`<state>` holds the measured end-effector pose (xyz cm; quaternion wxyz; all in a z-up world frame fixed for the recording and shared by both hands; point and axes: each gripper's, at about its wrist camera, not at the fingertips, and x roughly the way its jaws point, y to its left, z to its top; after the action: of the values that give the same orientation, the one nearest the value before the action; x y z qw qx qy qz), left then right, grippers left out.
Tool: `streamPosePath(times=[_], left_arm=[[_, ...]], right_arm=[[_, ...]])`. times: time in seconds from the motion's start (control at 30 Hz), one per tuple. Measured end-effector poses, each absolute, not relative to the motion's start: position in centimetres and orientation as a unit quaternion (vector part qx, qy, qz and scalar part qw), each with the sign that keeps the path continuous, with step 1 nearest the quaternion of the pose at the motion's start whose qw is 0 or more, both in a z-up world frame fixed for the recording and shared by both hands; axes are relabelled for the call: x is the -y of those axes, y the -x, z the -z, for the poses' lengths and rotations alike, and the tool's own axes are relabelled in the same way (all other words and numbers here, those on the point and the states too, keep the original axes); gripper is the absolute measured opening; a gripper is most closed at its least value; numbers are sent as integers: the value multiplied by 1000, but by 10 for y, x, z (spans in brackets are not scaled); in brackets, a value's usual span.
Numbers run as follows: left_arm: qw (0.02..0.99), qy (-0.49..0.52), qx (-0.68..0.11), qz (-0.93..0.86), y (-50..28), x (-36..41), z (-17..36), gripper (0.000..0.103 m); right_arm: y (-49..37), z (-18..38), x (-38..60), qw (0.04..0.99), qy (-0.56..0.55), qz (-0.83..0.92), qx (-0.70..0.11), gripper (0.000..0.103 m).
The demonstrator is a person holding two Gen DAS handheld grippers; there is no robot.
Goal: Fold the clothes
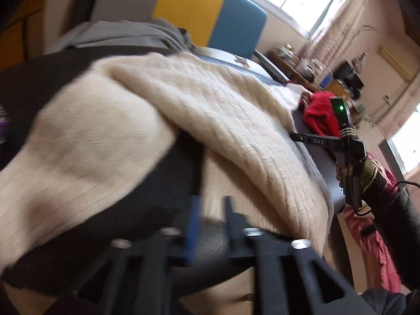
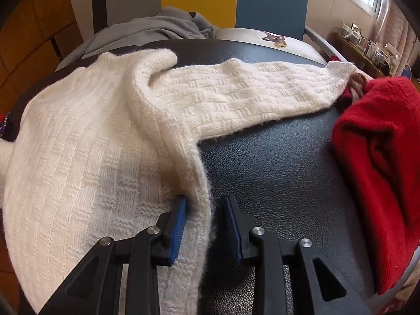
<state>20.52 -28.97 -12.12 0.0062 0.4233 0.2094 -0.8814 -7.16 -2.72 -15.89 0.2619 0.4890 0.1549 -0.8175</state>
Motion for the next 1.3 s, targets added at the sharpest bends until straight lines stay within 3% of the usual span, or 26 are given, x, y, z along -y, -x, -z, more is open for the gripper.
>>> streamPosePath(times=[0.03,0.13,0.17,0.2,0.23,0.33,0.67,0.83,1.17,1.23,1.3], left_arm=[[4,-423,-203,883,-200,287,122,71],[8,-439,-183,880,-180,284,128,71],[13,-456,-171,873,-174,283,135,65],[18,-476,-157,865,-169,282,143,25],[18,-481,-152,863,-169,281,144,9],[16,-480,-150,864,-175,279,144,7],[100,-485,-202,845,-280,323,133,7],[101,-432,-228,867,-303,337,95,8],[139,-320,-270,897,-221,399,34,21],[160,-334,-239,898,-190,401,37,37],[171,-363,-234,886,-164,412,55,37]], right_arm=[[70,158,27,262,-488,818,-155,29],[69,158,26,264,-485,819,-155,29],[70,158,26,265,-484,819,-154,29],[70,158,25,266,-484,819,-153,30],[71,159,25,267,-483,820,-152,30],[72,160,24,269,-479,822,-150,30],[71,161,23,273,-472,825,-150,30],[72,162,23,270,-473,825,-147,30],[73,157,27,261,-481,824,-147,30],[72,143,30,270,-467,831,-136,30],[71,123,36,291,-441,840,-127,30]])
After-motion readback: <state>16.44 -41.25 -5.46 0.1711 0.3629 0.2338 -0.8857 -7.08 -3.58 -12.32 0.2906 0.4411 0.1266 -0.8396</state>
